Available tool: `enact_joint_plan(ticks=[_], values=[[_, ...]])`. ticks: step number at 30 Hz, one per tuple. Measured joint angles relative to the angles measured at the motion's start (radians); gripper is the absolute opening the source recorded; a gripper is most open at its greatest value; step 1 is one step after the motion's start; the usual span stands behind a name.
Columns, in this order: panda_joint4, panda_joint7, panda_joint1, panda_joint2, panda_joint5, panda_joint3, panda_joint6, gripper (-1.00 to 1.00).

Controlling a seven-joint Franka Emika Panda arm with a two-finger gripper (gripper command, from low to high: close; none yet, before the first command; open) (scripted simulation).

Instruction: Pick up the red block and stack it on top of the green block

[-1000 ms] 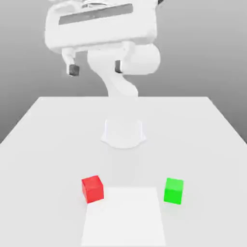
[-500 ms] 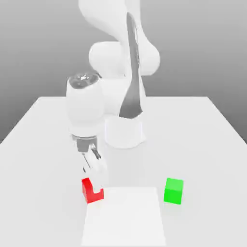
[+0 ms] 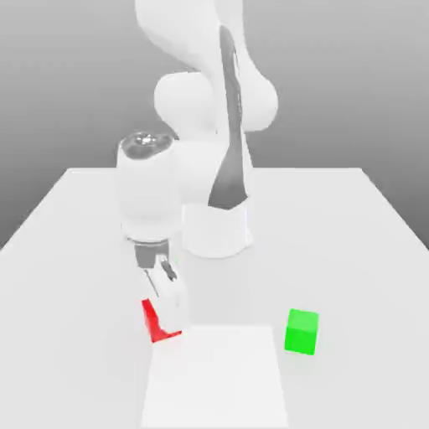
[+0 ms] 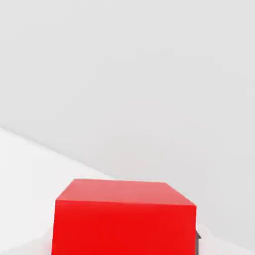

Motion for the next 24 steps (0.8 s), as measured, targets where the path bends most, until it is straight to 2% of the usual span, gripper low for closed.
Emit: enact_joint_plan(ticks=[5,17,24], values=[[0.004,0.172,0.086,-0.071,0.058,0.089,-0.07,-1.0],[0.031,0.726,0.304,-0.158,0.178,0.384,-0.177,-1.0],[0.044,0.948,0.214,-0.029,-0.07,0.447,-0.098,-1.0]])
